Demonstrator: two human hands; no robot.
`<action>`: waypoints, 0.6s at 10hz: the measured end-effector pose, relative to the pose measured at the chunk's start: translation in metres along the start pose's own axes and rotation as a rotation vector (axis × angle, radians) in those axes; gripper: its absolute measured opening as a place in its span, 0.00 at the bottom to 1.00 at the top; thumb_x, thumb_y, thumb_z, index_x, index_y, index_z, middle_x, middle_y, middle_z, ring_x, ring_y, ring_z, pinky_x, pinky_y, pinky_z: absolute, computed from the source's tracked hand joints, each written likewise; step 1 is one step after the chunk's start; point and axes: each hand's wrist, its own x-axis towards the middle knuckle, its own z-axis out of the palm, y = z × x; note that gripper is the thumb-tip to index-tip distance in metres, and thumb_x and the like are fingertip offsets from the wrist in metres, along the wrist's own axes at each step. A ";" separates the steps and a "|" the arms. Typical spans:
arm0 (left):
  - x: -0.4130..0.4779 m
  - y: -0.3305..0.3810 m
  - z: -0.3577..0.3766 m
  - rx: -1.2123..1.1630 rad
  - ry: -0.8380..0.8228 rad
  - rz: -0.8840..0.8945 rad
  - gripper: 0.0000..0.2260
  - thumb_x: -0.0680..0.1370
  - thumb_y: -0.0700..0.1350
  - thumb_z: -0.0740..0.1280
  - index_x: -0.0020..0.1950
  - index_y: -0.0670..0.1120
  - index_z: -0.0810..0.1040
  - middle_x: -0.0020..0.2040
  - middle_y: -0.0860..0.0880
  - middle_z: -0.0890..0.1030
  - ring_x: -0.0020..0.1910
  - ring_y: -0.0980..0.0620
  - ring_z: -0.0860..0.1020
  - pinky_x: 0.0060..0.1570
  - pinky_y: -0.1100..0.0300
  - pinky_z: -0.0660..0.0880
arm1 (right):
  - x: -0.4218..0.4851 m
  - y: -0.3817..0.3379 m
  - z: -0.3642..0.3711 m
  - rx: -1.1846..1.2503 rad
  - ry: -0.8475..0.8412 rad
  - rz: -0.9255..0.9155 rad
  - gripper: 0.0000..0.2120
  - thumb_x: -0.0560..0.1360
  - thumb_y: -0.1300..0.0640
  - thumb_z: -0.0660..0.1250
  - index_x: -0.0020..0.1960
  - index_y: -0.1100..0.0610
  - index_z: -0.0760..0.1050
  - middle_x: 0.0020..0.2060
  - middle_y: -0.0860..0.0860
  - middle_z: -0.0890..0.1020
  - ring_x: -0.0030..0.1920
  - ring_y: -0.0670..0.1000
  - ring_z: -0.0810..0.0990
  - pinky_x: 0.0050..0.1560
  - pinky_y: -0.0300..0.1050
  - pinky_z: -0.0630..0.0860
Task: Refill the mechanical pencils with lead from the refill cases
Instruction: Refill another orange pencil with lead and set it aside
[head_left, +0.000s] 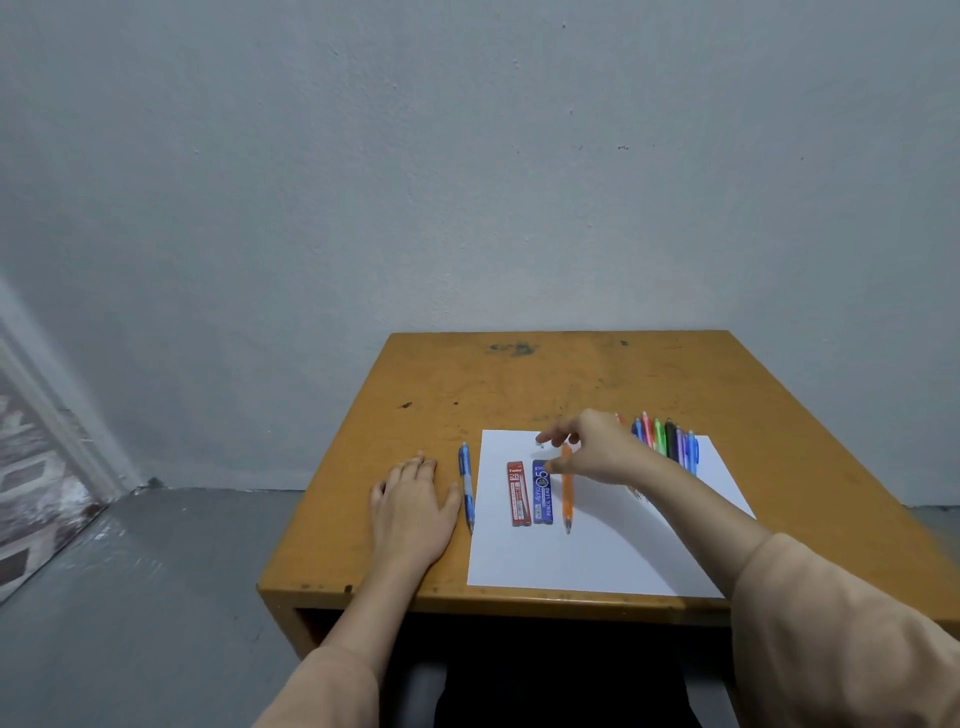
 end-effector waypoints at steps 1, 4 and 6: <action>0.000 0.000 0.000 -0.004 0.000 0.000 0.25 0.80 0.60 0.53 0.75 0.50 0.63 0.75 0.53 0.63 0.73 0.54 0.59 0.72 0.53 0.54 | 0.001 0.000 0.007 -0.040 -0.035 -0.012 0.24 0.71 0.52 0.74 0.66 0.52 0.75 0.62 0.50 0.77 0.65 0.51 0.69 0.59 0.46 0.69; 0.000 -0.001 0.000 -0.009 0.008 0.010 0.25 0.80 0.59 0.53 0.75 0.50 0.63 0.75 0.53 0.63 0.73 0.54 0.59 0.72 0.53 0.53 | -0.003 -0.004 0.016 -0.236 -0.138 -0.029 0.32 0.71 0.49 0.73 0.72 0.54 0.67 0.67 0.51 0.71 0.69 0.52 0.58 0.64 0.47 0.62; 0.001 -0.002 0.001 -0.004 0.005 0.011 0.25 0.80 0.59 0.53 0.75 0.50 0.63 0.75 0.53 0.63 0.73 0.54 0.59 0.72 0.53 0.54 | -0.002 -0.008 0.016 -0.249 -0.147 -0.035 0.33 0.71 0.49 0.73 0.73 0.56 0.66 0.65 0.50 0.73 0.67 0.52 0.60 0.62 0.46 0.64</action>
